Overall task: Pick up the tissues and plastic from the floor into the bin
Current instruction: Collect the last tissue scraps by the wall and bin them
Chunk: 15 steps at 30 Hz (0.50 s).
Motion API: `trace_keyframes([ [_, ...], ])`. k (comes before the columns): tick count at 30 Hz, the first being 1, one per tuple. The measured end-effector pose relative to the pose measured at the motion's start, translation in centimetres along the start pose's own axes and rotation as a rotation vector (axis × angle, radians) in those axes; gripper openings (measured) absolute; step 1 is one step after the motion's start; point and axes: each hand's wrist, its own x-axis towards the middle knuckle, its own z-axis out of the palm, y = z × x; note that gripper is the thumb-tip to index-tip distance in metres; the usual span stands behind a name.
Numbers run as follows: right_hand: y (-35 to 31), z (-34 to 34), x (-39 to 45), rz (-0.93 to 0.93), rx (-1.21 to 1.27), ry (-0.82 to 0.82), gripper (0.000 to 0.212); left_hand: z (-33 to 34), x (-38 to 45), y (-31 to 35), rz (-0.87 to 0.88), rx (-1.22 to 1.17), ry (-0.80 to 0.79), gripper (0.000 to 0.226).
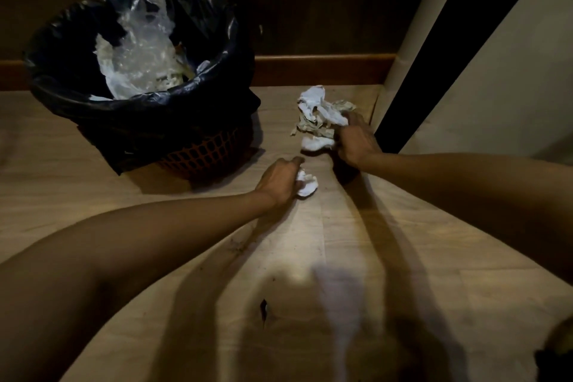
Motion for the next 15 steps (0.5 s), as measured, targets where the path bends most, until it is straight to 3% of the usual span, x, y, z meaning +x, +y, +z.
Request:
trace_keyframes([
  [3, -0.2, -0.2, 2.2, 0.07, 0.042, -0.023, 0.032, 1.2, 0.5, -0.6, -0.037, -0.018, -0.009, 0.036],
  [8, 0.1, 2.0, 3.1, 0.16, 0.108, -0.124, 0.029, 2.0, 0.8, -2.3, 0.001, -0.031, 0.015, 0.034],
  [15, 1.3, 2.4, -0.3, 0.079, 0.154, -0.112, 0.015, 0.0, 3.5, -3.7, 0.003, -0.028, -0.007, 0.036],
])
